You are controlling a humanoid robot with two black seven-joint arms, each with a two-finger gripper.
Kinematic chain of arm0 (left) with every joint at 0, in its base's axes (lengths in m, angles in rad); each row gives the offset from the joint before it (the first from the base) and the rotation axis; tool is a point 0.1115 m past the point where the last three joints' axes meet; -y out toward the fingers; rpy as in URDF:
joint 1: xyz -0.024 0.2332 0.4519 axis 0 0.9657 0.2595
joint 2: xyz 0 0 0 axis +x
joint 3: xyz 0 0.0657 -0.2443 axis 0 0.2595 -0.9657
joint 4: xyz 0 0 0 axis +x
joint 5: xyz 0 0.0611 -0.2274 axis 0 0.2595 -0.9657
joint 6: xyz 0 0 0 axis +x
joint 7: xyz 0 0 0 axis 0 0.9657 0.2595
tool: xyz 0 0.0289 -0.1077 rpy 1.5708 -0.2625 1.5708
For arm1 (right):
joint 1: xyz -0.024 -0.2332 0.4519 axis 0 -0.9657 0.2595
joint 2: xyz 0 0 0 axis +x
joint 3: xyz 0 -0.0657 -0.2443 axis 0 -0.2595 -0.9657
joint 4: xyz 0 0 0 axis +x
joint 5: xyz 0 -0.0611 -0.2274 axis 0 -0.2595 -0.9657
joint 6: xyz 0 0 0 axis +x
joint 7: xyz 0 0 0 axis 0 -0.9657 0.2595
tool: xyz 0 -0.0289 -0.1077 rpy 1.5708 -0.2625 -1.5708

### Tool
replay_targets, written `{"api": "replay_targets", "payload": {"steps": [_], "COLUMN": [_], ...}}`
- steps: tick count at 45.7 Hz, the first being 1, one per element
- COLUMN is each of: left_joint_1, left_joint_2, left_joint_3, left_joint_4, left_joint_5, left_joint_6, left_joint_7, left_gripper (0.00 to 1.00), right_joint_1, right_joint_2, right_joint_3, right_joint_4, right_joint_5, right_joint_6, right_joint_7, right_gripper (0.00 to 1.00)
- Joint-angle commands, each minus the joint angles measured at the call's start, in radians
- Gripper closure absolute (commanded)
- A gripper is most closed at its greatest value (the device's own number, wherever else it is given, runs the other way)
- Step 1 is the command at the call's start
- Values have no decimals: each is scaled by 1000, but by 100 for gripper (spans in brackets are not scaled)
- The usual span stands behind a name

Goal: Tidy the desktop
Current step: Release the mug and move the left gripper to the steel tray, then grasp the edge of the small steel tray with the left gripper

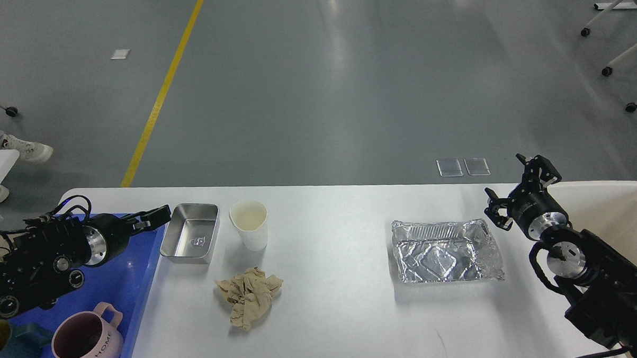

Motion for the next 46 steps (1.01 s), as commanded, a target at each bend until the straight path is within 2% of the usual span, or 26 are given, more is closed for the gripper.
{"api": "replay_targets", "payload": {"steps": [1,18,25,33,46], "left_joint_1": [13,54,57,68,88], "left_joint_2": [-67,-185,-215,-262,-248], "left_joint_3": [17,26,26,28,38], "left_joint_4": [92,250,284,351,359], "left_joint_5": [-2,-3,-3,-2,0], "left_joint_6": [0,7,8,7,8], "left_joint_7": [-4,-23,-84,-127,-148], "left_gripper": [11,13,19,25,29], "right_joint_1": [-3,-8,-10,-10,-8], "right_joint_2": [-1,-4,-4,-4,-19], "right_joint_3": [-2,-2,0,0,0], "right_joint_4": [0,0,0,0,0], "right_joint_5": [0,0,0,0,0], "right_joint_6": [1,1,-1,1,1], "right_joint_7": [0,0,0,0,0], "right_gripper": [0,0,0,0,0]}}
